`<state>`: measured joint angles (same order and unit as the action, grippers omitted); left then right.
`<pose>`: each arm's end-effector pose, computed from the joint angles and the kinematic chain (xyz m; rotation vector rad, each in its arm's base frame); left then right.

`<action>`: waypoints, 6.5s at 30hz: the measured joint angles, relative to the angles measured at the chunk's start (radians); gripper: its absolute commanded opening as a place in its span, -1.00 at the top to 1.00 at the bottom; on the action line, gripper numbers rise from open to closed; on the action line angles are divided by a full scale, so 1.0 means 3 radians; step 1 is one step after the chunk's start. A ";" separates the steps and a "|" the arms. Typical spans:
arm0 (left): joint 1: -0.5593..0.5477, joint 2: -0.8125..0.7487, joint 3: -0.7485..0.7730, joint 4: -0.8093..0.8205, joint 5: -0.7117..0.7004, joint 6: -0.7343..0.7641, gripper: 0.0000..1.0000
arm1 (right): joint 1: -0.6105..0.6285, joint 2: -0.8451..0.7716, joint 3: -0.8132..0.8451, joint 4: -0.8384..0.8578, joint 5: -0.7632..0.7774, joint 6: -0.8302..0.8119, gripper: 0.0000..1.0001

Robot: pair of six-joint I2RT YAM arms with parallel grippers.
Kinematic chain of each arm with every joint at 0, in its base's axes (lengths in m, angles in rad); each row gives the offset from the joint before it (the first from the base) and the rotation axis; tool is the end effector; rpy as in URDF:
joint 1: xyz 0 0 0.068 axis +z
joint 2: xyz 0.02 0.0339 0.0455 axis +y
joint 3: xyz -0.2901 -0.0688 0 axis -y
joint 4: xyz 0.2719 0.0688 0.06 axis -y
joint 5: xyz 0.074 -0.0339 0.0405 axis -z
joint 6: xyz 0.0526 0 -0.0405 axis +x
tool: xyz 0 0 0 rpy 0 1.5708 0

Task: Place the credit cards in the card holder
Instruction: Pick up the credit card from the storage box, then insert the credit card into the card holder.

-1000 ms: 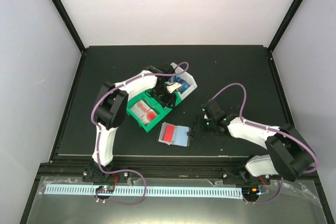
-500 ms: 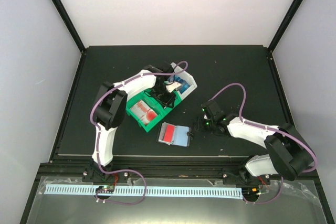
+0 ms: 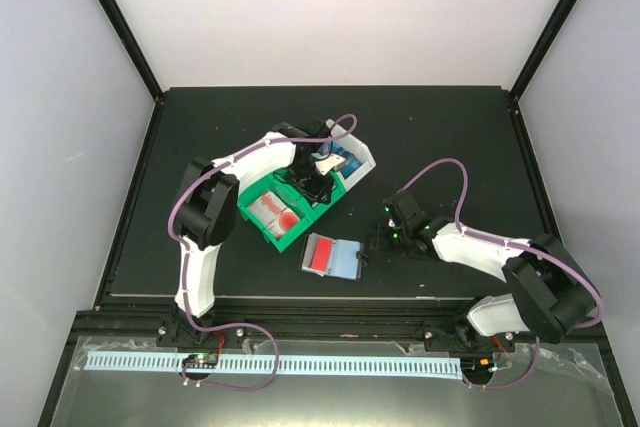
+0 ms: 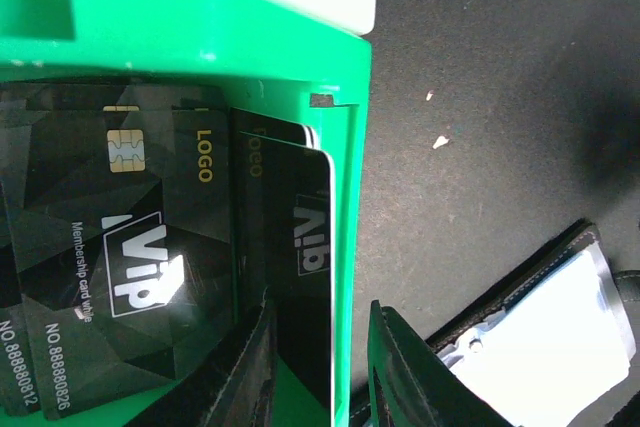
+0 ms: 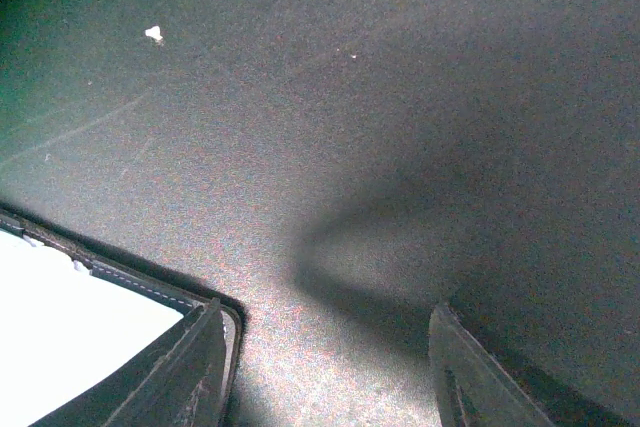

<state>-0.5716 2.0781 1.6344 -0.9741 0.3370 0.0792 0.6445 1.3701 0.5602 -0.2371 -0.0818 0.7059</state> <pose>0.3700 -0.2587 0.1823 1.0048 2.8547 -0.5558 0.2023 0.1575 0.1328 0.0539 2.7309 0.5449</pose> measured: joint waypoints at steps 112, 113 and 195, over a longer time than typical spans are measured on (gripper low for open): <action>-0.0755 -0.2598 -0.4265 0.4119 0.0072 -0.3183 0.97 | 0.1784 0.0724 0.0899 -0.1353 0.1221 0.1565 0.13; -0.0755 -0.2546 -0.4265 0.4154 0.0086 -0.3201 0.97 | 0.1784 0.0718 0.0891 -0.1342 0.1221 0.1570 0.13; -0.1329 -0.1439 -0.4056 0.5144 0.0084 -0.4005 0.63 | 0.1544 -0.0173 -0.0127 -0.0142 0.0786 0.1670 0.01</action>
<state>-0.9703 1.6463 0.4175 0.5690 0.3622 -1.1225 1.1076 1.3182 0.5220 -0.2798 0.1539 1.2068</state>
